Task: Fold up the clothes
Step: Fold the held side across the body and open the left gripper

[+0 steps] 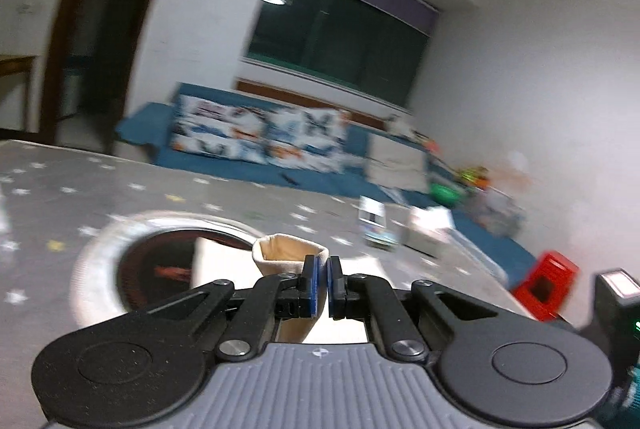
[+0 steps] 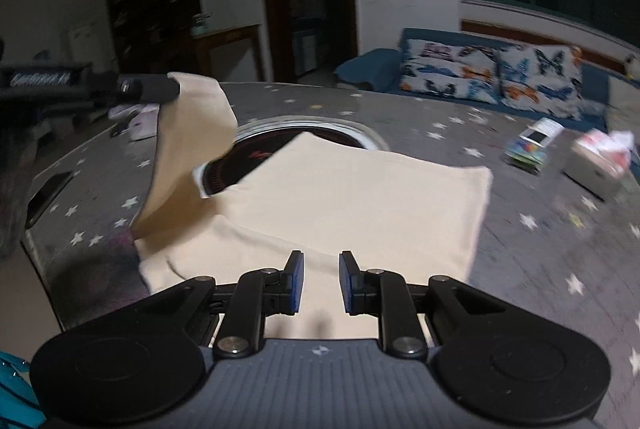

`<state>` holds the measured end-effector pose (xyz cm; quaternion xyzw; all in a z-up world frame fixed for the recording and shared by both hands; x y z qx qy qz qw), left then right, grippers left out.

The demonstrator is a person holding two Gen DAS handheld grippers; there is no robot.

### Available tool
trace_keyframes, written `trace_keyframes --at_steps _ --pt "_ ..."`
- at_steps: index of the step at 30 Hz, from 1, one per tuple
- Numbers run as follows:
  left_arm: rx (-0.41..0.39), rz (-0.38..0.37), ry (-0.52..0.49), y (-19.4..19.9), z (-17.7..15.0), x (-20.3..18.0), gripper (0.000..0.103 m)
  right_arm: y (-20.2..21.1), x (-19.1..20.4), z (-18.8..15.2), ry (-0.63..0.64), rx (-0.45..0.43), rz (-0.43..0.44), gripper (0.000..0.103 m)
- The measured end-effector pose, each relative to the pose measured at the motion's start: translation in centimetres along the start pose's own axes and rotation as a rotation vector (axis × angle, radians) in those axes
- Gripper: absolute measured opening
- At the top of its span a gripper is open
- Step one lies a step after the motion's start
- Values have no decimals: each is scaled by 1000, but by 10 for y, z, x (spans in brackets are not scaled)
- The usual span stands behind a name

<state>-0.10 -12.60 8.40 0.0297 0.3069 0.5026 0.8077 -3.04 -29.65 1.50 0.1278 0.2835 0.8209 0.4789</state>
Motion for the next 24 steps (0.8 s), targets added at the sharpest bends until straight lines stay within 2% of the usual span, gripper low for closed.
trace_keyframes --at_steps 5,10,12,15,19,20,24 --pt "145 -53 -41 -31 -47 -27 7 6 -18 -12 -59 7 -32 18" --pt "248 -56 -65 -44 -83 -22 11 7 -26 -19 -95 13 -38 18" --pt "262 -57 -71 -41 -88 -15 21 3 -23 -20 -98 18 -25 18" --pt "244 -12 -80 -27 -85 6 31 -3 -17 -19 -95 28 -3 19" --pt "214 53 -92 -8 -79 36 37 -13 -6 -20 -99 48 33 21" --pt "206 78 -92 -2 -78 46 40 -17 -4 -22 -99 59 43 25" --pt "181 180 -83 19 -74 83 43 -28 5 -29 -97 99 65 26"
Point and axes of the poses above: each gripper's, at about its wrist camera, not at the fingertips, and y roughly against the way its jaws point, x to its left, z to its top, the point moved 9 cm from there along -y, roughly the way its jaws point, and after that the axes turned 11 degrees about y, right-handed, at the moved point
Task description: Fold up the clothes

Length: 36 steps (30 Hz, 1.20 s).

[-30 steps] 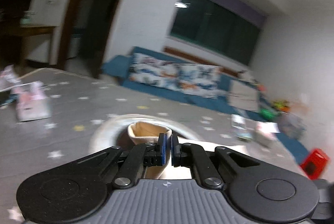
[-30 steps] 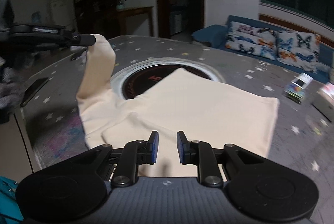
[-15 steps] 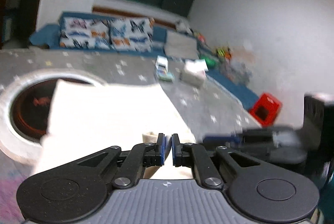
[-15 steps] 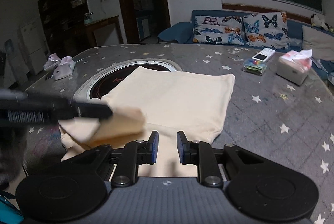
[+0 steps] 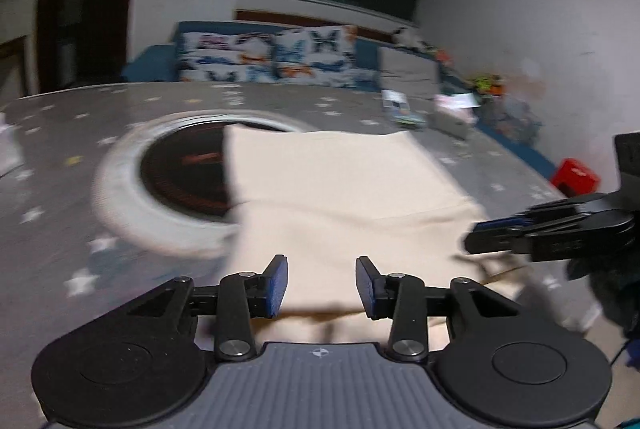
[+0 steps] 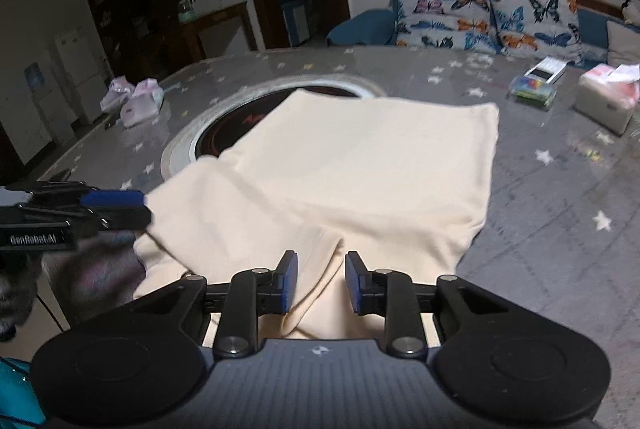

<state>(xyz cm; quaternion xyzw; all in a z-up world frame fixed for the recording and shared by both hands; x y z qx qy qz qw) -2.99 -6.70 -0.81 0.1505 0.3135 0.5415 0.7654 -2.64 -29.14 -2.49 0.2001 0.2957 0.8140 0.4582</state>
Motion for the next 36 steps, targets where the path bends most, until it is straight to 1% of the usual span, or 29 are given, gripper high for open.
trace_keyframes --at_steps 3,5,7,9,10,12,15,18,22,25,26,27,30,32,36 --pt "-4 60 7 5 -4 22 44 -3 4 -1 2 14 5 26" --pt "0 79 8 4 -6 31 44 -4 7 -1 4 24 8 28" --pt "5 98 9 3 -8 39 44 -6 10 -2 5 33 11 27" --pt "7 101 1 0 -11 41 44 -8 12 -2 7 43 15 27" --pt "8 102 -3 -1 -12 40 44 -9 14 -3 8 48 16 24" --pt "14 95 -6 -7 -14 39 44 -10 16 -2 11 55 17 8" --pt "18 87 -1 -11 -16 36 44 -4 17 8 45 31 -9 4" --pt "14 80 6 -13 -15 34 44 8 20 26 102 -13 -37 4" --pt "3 91 -33 -14 -17 29 41 24 26 55 195 -67 -80 4" --pt "-10 117 -75 -15 -17 26 28 36 27 75 248 -106 -115 4" --pt "-16 120 -86 -14 -17 25 20 40 28 81 265 -119 -127 4" --pt "-22 120 -95 -13 -17 24 16 44 28 87 279 -130 -137 4" --pt "-42 129 -128 -10 -16 22 11 51 24 91 286 -142 -161 4" --pt "-52 132 -145 -8 -16 20 9 50 19 86 267 -133 -172 4" --pt "-51 125 -167 -7 -17 18 8 34 3 58 194 -69 -182 4"
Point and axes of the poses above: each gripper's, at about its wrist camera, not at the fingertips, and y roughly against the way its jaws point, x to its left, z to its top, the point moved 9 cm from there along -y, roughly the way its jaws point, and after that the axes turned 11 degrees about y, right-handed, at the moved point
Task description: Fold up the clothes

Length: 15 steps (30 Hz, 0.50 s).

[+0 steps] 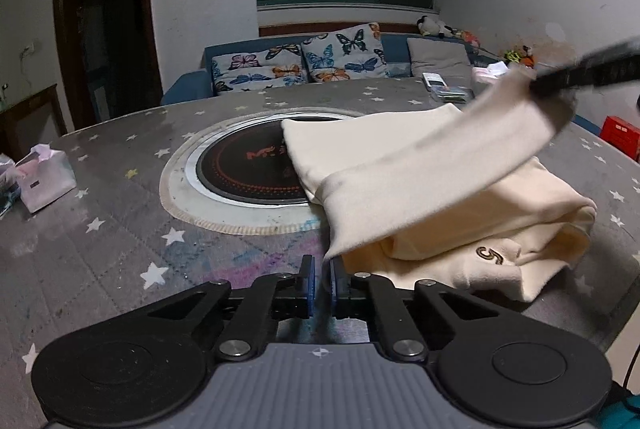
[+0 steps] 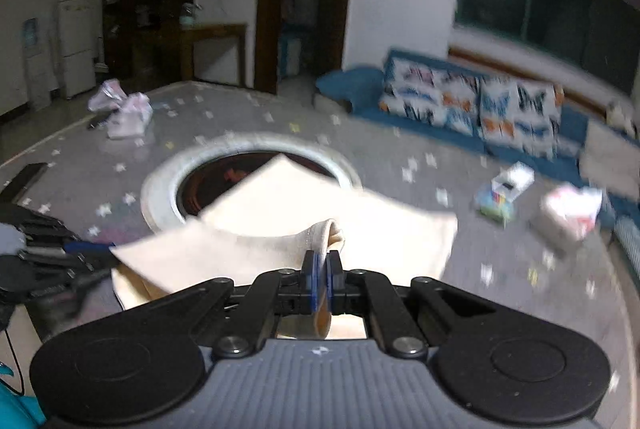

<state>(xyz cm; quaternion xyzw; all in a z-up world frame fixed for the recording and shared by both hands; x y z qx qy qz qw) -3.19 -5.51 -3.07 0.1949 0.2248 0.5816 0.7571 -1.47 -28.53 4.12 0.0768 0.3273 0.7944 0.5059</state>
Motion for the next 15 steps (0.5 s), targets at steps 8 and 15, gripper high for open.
trace_keyframes --at_steps 8,15 --pt "56 -25 -10 2 -2 5 12 -27 -3 -49 -89 113 26 8" --pt "7 -42 12 8 31 10 13 -21 -9 -42 -92 75 17 10"
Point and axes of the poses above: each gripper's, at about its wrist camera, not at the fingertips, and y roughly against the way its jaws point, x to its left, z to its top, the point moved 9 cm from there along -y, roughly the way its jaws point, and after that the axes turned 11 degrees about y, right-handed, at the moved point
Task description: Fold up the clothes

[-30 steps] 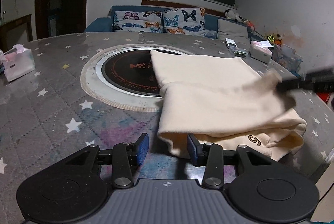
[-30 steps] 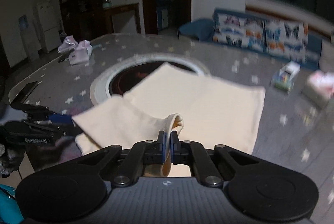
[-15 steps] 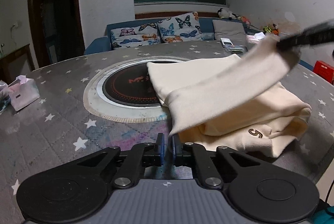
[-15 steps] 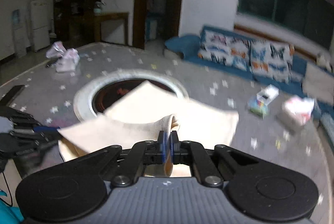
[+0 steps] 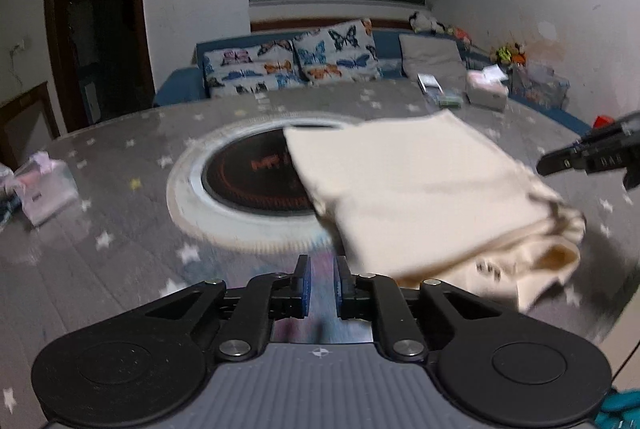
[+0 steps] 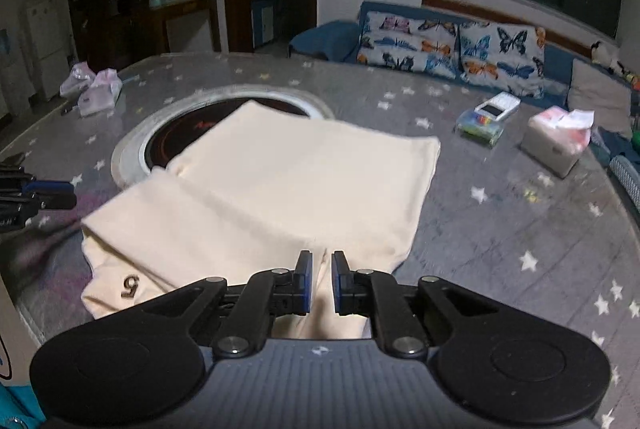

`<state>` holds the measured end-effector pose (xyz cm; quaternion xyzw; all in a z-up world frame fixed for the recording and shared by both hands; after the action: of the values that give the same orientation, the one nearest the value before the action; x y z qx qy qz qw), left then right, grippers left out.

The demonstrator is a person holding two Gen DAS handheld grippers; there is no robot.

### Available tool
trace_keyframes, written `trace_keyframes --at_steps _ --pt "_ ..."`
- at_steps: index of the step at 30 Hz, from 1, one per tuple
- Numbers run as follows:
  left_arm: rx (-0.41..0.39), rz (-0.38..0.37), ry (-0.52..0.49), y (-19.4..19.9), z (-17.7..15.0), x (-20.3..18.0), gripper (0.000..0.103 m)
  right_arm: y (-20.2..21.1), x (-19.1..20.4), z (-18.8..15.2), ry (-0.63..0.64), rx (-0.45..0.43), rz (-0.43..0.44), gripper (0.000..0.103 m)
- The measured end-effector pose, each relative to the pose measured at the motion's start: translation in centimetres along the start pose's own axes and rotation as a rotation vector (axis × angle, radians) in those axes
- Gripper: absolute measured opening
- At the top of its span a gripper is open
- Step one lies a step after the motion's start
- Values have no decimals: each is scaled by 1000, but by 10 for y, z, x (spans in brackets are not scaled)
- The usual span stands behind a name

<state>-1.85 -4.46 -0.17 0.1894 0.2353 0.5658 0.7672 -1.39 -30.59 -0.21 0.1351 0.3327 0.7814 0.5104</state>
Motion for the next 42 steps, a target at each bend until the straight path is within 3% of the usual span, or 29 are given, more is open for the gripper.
trace_keyframes --at_steps 5,10,17,23,29,33,42 --pt "-20 -56 8 -18 21 -18 13 0 -3 2 -4 -15 -2 10" --pt "14 -91 -7 -51 26 -37 13 -15 -3 -2 -13 7 7 10" --pt "74 -73 -15 -86 15 -37 15 -27 -19 -20 -46 54 -12 10" --pt "67 -77 -12 -79 17 -39 16 -11 -17 -10 -25 8 -16 10" --pt "62 -122 -41 -66 16 -55 17 -20 13 -3 43 -7 58 14" --pt "60 -157 -93 -48 9 -62 29 -31 23 -15 60 28 77 19" --pt "73 -183 -239 -9 -20 -58 30 -8 33 -24 97 31 77 21"
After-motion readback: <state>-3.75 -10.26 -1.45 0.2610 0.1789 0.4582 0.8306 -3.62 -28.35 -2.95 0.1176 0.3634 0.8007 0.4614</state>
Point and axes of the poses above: each gripper's, at about its wrist camera, not at the fingertips, and y roughly against the way its jaws point, x to its left, z to its top, the point moved 9 cm from there along -y, roughly the way its jaws point, and after that the axes turned 11 degrees about y, right-handed, at the moved point
